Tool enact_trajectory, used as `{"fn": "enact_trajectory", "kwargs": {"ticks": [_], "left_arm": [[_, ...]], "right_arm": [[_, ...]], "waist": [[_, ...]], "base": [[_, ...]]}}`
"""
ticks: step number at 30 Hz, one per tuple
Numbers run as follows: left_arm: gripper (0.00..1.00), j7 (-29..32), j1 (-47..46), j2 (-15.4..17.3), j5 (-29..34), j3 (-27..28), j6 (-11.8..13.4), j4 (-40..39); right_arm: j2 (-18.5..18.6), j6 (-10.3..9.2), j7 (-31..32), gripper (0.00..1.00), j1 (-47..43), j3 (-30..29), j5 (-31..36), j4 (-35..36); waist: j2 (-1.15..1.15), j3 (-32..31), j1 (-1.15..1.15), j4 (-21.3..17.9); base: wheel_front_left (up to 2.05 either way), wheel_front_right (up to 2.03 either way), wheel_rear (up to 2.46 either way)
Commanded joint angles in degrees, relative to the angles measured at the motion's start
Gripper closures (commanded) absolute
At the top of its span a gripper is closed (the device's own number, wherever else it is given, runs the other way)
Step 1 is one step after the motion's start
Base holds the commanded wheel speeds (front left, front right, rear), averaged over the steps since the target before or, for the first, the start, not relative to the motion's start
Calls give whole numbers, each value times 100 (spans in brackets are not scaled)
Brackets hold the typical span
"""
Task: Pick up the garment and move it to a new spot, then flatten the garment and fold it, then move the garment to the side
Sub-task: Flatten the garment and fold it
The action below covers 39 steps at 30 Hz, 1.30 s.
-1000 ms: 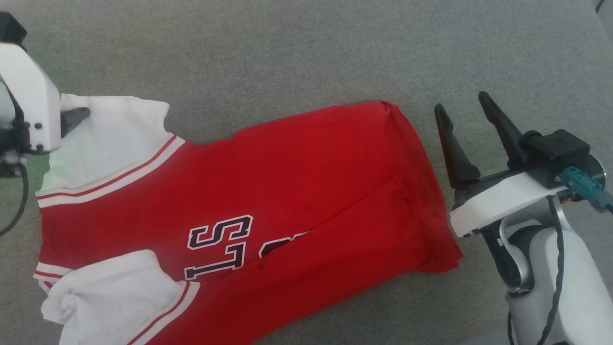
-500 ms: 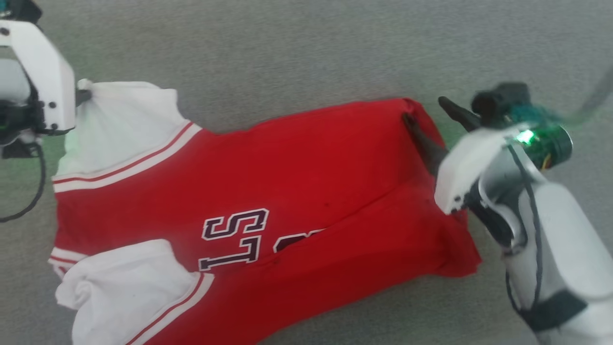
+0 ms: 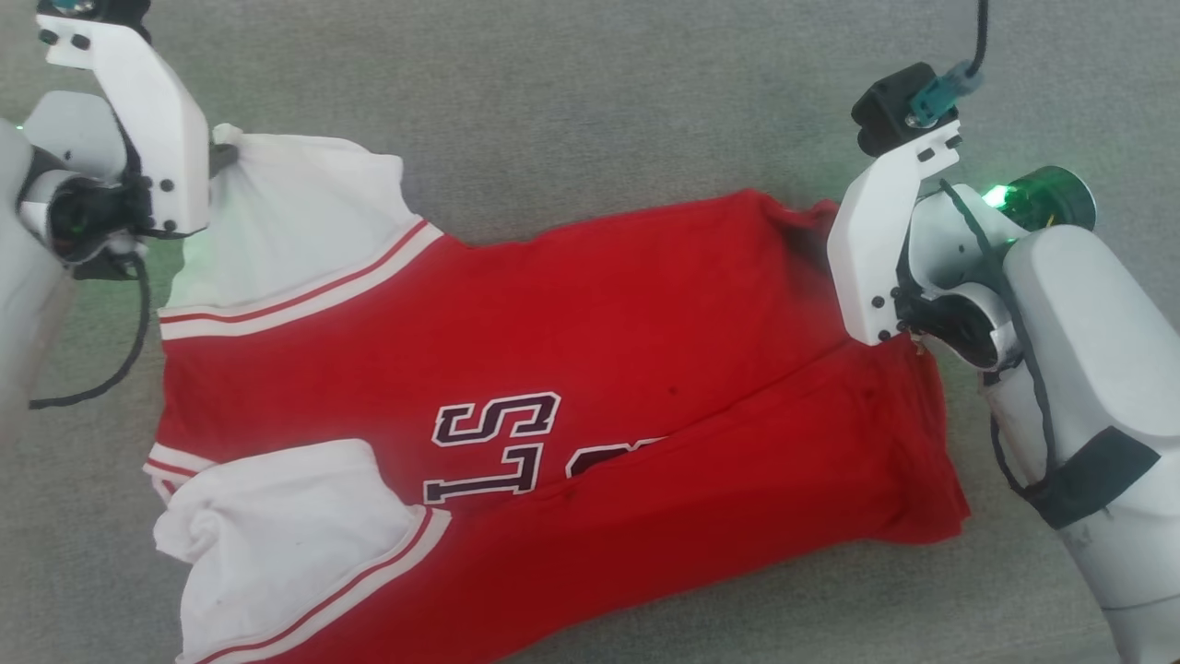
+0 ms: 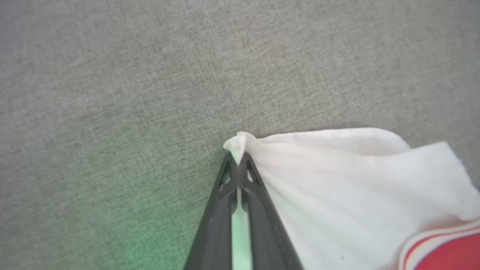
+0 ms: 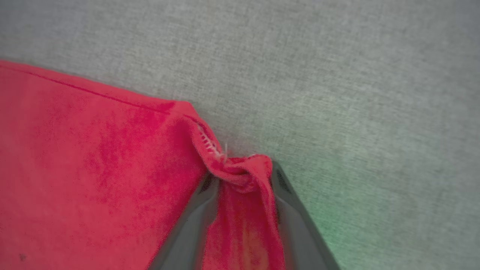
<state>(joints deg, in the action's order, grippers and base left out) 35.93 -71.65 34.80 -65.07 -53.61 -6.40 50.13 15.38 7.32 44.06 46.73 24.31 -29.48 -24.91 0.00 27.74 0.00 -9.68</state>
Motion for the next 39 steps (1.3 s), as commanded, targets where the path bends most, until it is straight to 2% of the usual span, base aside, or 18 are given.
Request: {"fn": "enact_trajectory", "kwargs": {"ticks": [1, 7, 16, 22, 25, 29, 30, 31, 35, 39], "left_arm": [[100, -56, 99, -117, 11, -82, -25, 102], [100, -303, -9, -218, -29, -75, -77, 215], [100, 38, 24, -161, -197, -141, -100, -14], [100, 252, 254, 51, -243, -201, -2, -684], [100, 356, 529, 260, -338, -191, 221, -1324], [100, 509, 1006, 673, -474, -198, 674, -2541], [100, 527, 1154, 807, -480, -204, 823, -2901], [100, 581, 1525, 1085, -596, -194, 1147, -3642], [100, 594, 2157, 1681, -640, -268, 1810, -5026], [100, 480, 2764, 2101, -698, -368, 2361, -6035]], "right_arm": [[-39, 28, 201, 100, -185, 192, -107, -190], [180, 9, -101, 100, -1, 74, -144, -98], [576, 10, -526, 100, -266, -13, -281, 279], [833, 11, -783, 100, -719, -203, -240, 822], [951, 11, -702, 100, -1026, -363, -240, 1144], [1096, 11, -510, 100, -1516, -572, -228, 1563], [1120, 11, -469, 100, -1642, -650, -228, 1656], [1181, 11, -358, 100, -1926, -769, -229, 1839], [1243, 11, -121, 100, -2463, -1012, -240, 2172], [1226, 11, 41, 100, -2968, -1277, -197, 2357]], "waist": [[0, -29, 0, 39], [0, -191, 0, 180], [0, -665, 0, 455], [0, -1042, 0, 684], [0, -1208, 0, 794], [0, -1401, 0, 925], [0, -1440, 0, 949], [0, -1510, 0, 992], [0, -1606, 0, 1054], [0, -1645, 0, 1097]], "base": [[0, 0, 0], [0, 0, 0], [0, 0, 0], [0, 0, 0], [0, 0, 0], [0, 0, 0], [0, 0, 0], [0, 0, 0], [0, 0, 0], [0, 0, 0]]}}
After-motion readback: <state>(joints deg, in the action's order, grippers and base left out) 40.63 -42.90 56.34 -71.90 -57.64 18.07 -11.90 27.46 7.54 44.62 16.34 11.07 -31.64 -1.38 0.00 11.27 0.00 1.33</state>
